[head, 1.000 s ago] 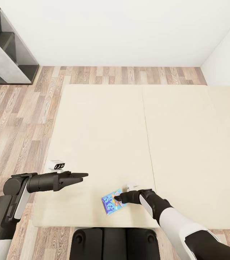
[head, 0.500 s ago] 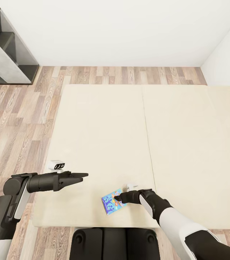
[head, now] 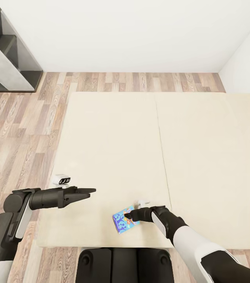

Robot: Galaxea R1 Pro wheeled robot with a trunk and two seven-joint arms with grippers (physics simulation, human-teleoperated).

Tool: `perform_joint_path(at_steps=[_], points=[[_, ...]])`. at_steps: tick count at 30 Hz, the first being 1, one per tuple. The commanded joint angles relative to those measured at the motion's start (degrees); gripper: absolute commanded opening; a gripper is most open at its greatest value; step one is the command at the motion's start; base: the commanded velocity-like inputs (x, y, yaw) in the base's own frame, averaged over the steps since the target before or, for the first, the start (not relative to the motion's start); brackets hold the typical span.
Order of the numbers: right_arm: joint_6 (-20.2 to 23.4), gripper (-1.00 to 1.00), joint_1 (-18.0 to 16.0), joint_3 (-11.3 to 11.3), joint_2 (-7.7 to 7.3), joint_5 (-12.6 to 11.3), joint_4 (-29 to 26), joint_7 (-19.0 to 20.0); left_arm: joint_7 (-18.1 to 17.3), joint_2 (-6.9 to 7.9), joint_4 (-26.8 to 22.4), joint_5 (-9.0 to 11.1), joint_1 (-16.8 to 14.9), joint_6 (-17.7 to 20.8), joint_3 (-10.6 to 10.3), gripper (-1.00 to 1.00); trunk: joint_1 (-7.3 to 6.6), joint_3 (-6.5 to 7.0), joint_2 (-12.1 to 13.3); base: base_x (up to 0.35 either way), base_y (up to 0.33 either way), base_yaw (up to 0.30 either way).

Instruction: Put all the toys in the child's room - the three board games (two on the bed and one on the table), the two jigsaw puzzles on the table, and the tennis ball on the table - inside the toy box on the table in the child's room.

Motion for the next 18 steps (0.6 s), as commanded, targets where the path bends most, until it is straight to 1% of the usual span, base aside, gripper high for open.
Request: perform_joint_path(at_steps=[1, 18], points=[[0.34, 1.00, -0.02, 0.36, -0.04, -0.59, -0.07, -0.08, -0.22, 0.02, -0.02, -0.03, -0.02, 0.61, -0.01, 1.00, 0.03, -0.06, -0.09, 0.000, 0.015, 0.000], [0.34, 1.00, -0.02, 0.41, -0.04, -0.59, -0.07, -0.08, -0.22, -0.01, -0.02, -0.03, -0.02, 0.61, -0.01, 1.00, 0.03, -0.06, -0.09, 0.000, 0.005, 0.000]])
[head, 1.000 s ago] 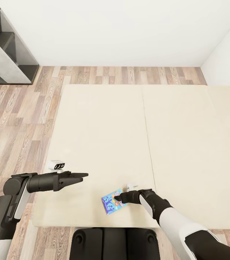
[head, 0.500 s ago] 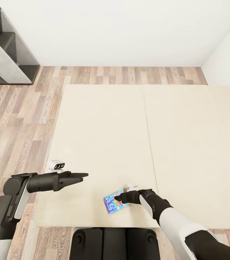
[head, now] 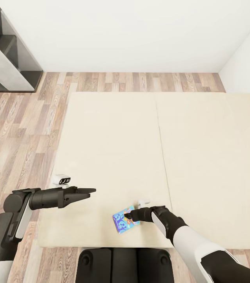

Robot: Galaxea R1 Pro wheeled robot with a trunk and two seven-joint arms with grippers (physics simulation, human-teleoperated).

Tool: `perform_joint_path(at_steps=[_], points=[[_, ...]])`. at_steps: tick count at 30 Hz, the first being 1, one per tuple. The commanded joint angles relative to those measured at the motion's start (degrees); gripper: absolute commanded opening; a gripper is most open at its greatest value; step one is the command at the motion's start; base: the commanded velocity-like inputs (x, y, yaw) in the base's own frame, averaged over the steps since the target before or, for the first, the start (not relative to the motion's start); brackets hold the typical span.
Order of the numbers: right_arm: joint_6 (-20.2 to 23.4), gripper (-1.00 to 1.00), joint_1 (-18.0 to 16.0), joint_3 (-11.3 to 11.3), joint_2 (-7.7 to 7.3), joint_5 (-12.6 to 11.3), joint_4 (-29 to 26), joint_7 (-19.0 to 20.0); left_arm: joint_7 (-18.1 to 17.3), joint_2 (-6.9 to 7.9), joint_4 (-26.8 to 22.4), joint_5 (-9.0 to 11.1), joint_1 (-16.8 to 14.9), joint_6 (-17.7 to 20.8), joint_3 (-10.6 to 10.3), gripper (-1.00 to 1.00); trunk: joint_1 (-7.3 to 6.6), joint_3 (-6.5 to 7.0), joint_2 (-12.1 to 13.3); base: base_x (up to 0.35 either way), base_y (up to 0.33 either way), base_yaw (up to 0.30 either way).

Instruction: Put all the toys in the child's room - the three board games (two on the bed and one on the table), the two jigsaw puzzles on the table, and the tennis ball on the table - inside the toy box on the table in the child's room.

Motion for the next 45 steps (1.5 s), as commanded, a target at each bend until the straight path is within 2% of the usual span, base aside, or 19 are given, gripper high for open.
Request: perform_joint_path(at_steps=[1, 27, 32, 37, 45], points=[[0.34, 1.00, -0.02, 0.35, -0.03, -0.59, -0.07, -0.08, -0.22, 0.03, -0.02, -0.03, -0.02, 0.61, -0.01, 1.00, 0.03, -0.06, -0.09, 0.000, 0.043, 0.000], [0.75, 1.00, -0.02, 0.35, 0.39, -0.68, -0.05, -0.08, -0.22, 0.05, -0.02, -0.01, -0.02, 0.62, -0.01, 1.00, 0.03, -0.06, -0.09, 0.000, 0.037, 0.000], [2.30, 1.00, -0.02, 0.35, 0.40, -0.78, 0.39, -0.02, -0.22, 0.05, -0.02, -0.01, -0.02, 0.63, -0.01, 1.00, 0.03, -0.06, -0.09, 0.000, 0.000, 0.000], [5.82, 1.00, -0.02, 0.35, 0.40, -0.70, 1.08, -0.07, -0.22, 0.05, -0.02, -0.01, -0.02, 0.61, -0.01, 1.00, 0.03, -0.06, -0.09, 0.000, 0.000, 0.000], [6.98, 1.00, -0.02, 0.35, 0.40, -0.61, 1.27, -0.08, -0.22, -0.09, -0.02, -0.01, -0.02, 0.60, -0.02, 1.00, 0.03, -0.06, -0.09, 0.000, 0.000, 0.000]])
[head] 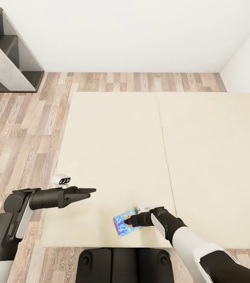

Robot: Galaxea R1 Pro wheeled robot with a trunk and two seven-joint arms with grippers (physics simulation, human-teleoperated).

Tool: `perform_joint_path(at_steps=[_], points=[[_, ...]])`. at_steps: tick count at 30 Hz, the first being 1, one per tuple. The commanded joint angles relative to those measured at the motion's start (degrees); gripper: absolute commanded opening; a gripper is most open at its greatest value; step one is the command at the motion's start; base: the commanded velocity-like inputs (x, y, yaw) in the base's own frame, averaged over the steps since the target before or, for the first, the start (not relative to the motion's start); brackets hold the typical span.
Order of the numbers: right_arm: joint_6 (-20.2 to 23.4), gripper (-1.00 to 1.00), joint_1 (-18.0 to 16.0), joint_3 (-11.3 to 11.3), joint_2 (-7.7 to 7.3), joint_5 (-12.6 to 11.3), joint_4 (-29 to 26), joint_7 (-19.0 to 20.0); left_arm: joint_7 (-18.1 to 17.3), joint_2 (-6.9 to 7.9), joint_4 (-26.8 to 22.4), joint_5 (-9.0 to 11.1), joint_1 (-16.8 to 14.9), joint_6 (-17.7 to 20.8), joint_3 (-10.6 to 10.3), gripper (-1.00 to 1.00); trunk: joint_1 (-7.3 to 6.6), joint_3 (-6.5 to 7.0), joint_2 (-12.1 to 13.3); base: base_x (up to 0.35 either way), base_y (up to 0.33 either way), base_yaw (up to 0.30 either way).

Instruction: Put all the toys in the child's room - the three board games (two on the bed and one on the table), the two jigsaw puzzles on the table, and the tennis ball on the table - inside the toy box on the table in the child's room.

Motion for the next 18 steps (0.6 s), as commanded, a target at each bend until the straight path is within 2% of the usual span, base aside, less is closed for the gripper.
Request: perform_joint_path(at_steps=[1, 18], points=[[0.34, 1.00, -0.02, 0.39, -0.04, -0.58, -0.05, -0.10, -0.22, 0.01, -0.02, -0.02, -0.02, 0.61, 0.00, 1.00, 0.03, -0.06, -0.09, 0.000, 0.000, 0.000], [0.24, 1.00, -0.02, 0.39, -0.04, -0.49, -0.02, -0.10, -0.22, -0.01, -0.02, -0.05, -0.02, 0.61, 0.01, 1.00, 0.03, -0.06, -0.09, 0.000, 0.000, 0.000]])
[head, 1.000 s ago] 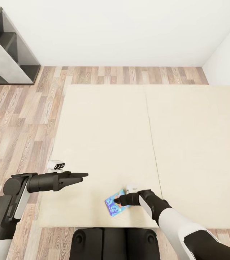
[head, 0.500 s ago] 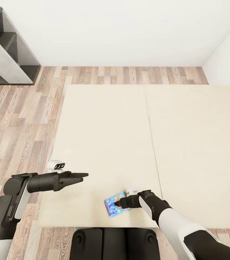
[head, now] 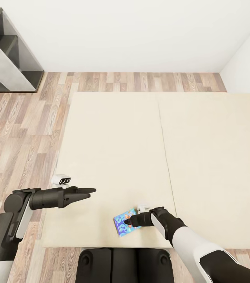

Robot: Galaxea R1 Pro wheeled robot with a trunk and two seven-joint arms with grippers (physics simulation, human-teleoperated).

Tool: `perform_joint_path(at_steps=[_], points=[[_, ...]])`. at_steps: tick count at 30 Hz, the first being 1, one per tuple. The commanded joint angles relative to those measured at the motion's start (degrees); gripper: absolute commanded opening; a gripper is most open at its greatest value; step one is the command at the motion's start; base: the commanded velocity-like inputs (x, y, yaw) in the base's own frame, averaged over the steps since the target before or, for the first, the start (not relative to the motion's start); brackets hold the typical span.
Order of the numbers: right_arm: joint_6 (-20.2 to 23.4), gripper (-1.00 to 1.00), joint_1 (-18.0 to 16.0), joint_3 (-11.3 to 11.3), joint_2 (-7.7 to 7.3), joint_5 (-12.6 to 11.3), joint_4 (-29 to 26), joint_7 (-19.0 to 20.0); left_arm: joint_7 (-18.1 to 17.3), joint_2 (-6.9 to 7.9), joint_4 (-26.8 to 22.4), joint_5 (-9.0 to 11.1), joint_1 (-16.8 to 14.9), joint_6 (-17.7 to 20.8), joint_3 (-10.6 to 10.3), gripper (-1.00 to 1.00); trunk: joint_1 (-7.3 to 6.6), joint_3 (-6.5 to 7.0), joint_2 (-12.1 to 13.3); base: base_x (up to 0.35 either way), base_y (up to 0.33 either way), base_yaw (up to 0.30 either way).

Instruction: Put all the toys in the child's room - the three board games (two on the bed and one on the table), the two jigsaw puzzles on the table, and the tennis ball on the table - inside the toy box on the table in the child's room.

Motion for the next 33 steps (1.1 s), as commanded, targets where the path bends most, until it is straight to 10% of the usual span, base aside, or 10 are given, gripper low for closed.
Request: perform_joint_path(at_steps=[1, 33], points=[[0.30, 1.00, -0.02, 0.39, -0.04, -0.59, -0.06, -0.10, -0.22, 0.02, -0.02, -0.03, -0.02, 0.61, -0.01, 1.00, 0.03, -0.06, -0.09, 0.000, 0.000, 0.000], [0.17, 1.00, -0.02, 0.39, -0.04, -0.58, -0.06, -0.10, -0.22, -0.04, -0.02, -0.03, -0.02, 0.61, -0.07, 1.00, 0.03, -0.06, -0.09, 0.000, 0.043, 0.000]])
